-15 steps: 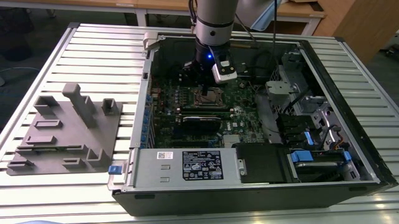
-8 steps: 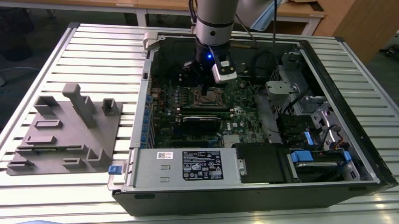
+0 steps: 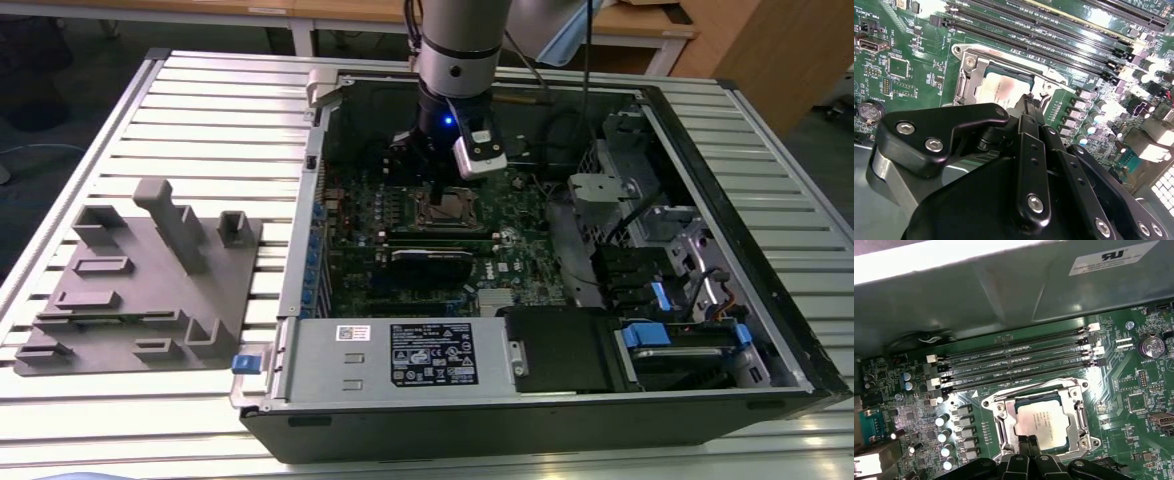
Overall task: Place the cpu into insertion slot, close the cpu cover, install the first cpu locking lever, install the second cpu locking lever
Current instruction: 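Install the second cpu locking lever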
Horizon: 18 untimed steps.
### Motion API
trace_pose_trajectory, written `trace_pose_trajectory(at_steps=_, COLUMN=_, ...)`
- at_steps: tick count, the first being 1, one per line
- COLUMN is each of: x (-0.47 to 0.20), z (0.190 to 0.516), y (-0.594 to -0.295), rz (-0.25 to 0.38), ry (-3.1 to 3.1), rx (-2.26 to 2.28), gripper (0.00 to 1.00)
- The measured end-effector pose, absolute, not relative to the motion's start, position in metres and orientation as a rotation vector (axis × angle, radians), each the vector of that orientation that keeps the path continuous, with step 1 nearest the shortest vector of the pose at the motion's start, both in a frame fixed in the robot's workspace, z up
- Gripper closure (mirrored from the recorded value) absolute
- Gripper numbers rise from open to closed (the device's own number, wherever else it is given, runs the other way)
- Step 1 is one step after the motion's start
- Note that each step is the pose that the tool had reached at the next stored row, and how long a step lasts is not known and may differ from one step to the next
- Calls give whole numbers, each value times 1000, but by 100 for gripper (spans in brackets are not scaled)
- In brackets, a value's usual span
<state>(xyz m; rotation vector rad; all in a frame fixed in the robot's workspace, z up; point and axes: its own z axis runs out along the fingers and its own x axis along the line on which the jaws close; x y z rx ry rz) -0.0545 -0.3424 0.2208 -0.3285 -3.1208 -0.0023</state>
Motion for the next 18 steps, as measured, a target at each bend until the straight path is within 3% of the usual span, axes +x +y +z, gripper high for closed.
trace_pose_trajectory(at_steps=18, x=-55, z=221, y=-342, rz=0, ry=-3107, rx=-327, gripper=89)
